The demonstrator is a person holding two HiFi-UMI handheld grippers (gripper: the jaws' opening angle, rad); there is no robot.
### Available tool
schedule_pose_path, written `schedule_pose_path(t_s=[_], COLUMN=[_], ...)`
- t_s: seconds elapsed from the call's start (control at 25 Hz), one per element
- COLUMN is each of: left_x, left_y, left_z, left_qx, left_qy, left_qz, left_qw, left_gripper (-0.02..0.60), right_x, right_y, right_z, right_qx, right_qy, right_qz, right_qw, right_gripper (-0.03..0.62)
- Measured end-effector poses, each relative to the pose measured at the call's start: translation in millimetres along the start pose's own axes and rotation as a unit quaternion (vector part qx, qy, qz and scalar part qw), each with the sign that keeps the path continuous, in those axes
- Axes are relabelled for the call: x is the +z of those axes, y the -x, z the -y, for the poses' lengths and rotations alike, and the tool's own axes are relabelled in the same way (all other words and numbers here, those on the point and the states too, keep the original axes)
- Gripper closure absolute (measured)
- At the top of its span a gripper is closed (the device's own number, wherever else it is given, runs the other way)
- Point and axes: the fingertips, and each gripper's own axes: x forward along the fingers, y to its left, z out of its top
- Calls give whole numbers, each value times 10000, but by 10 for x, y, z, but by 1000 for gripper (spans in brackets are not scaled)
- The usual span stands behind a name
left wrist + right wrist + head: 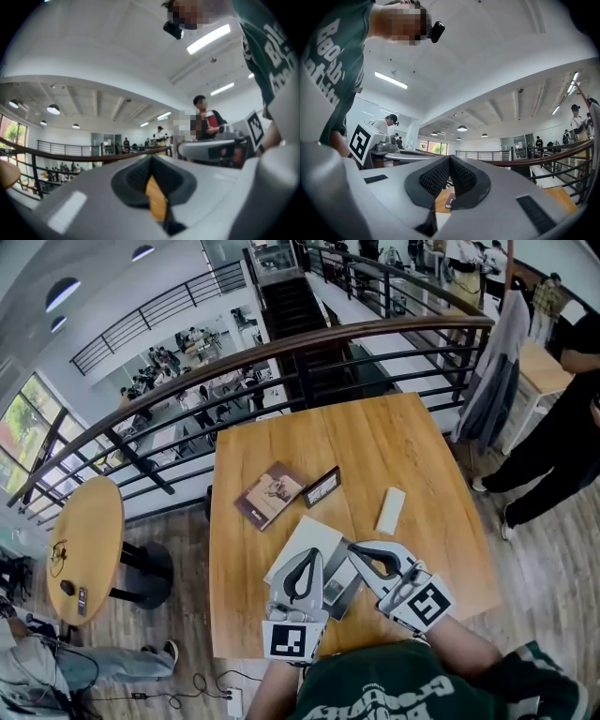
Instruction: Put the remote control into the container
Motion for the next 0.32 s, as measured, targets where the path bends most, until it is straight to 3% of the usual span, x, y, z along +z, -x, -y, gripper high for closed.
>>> schedule_pose_path(t_s=[0.32], left_x=[30], left_y=[-9], left_z=[-3], left_qx=[-27], left_qy=[-102], left_qz=[-14], left_qw=[9999], left_gripper=[580], right_x=[22], right_y=[-28], right_z=[2], right_qx=[4], right_qy=[13], right_qz=[-31], right_qw=[10000], right_gripper=[577])
